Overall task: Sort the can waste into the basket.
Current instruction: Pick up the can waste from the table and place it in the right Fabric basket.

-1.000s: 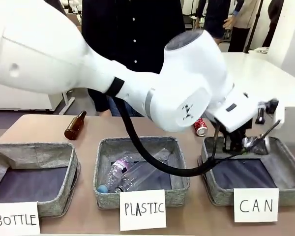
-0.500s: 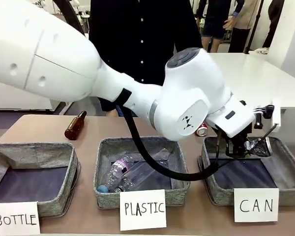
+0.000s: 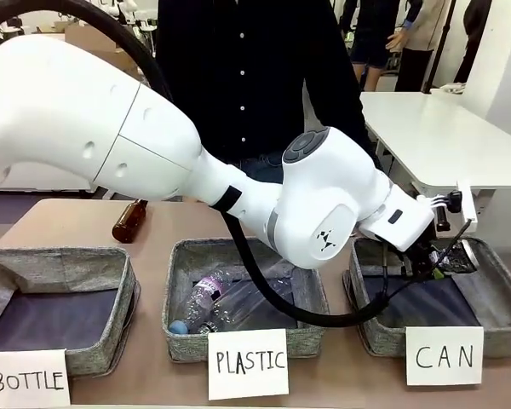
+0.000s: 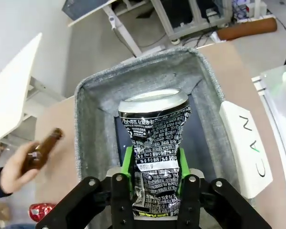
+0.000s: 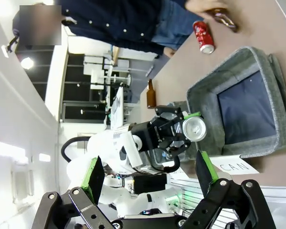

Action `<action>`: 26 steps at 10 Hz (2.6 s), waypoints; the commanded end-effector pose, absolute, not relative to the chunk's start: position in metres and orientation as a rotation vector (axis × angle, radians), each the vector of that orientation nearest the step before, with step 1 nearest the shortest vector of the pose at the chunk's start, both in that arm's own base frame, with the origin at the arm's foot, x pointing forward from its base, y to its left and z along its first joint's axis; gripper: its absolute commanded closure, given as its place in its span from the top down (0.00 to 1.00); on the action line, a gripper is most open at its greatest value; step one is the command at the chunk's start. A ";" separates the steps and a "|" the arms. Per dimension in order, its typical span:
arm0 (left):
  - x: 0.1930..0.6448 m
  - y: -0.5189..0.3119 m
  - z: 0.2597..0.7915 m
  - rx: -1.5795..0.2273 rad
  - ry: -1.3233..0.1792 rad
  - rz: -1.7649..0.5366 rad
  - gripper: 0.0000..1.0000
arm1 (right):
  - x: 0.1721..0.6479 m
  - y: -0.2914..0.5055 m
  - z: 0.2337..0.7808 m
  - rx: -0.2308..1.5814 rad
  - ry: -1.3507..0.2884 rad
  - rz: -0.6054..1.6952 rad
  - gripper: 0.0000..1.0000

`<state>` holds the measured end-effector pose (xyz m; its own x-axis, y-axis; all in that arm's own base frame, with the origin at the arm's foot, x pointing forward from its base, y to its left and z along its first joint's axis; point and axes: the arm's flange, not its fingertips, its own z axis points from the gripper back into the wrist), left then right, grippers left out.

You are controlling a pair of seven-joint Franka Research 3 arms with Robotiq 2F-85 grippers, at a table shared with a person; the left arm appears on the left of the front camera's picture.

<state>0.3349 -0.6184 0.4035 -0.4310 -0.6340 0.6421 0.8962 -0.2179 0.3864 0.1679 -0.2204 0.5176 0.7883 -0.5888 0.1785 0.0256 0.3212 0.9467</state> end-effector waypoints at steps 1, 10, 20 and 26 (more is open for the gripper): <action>0.334 -0.617 0.413 -0.419 -0.873 -1.833 0.95 | 0.169 -0.220 0.519 1.204 -0.573 -0.429 1.00; 0.320 -0.570 0.464 -0.429 -0.723 -1.822 1.00 | 0.169 -0.220 0.519 1.204 -0.573 -0.429 1.00; 0.400 -0.053 0.635 -0.498 -0.498 -1.128 1.00 | 0.169 -0.220 0.519 1.204 -0.573 -0.429 1.00; 0.384 0.153 0.561 -0.687 -0.455 -0.490 1.00 | 0.169 -0.220 0.519 1.204 -0.573 -0.429 1.00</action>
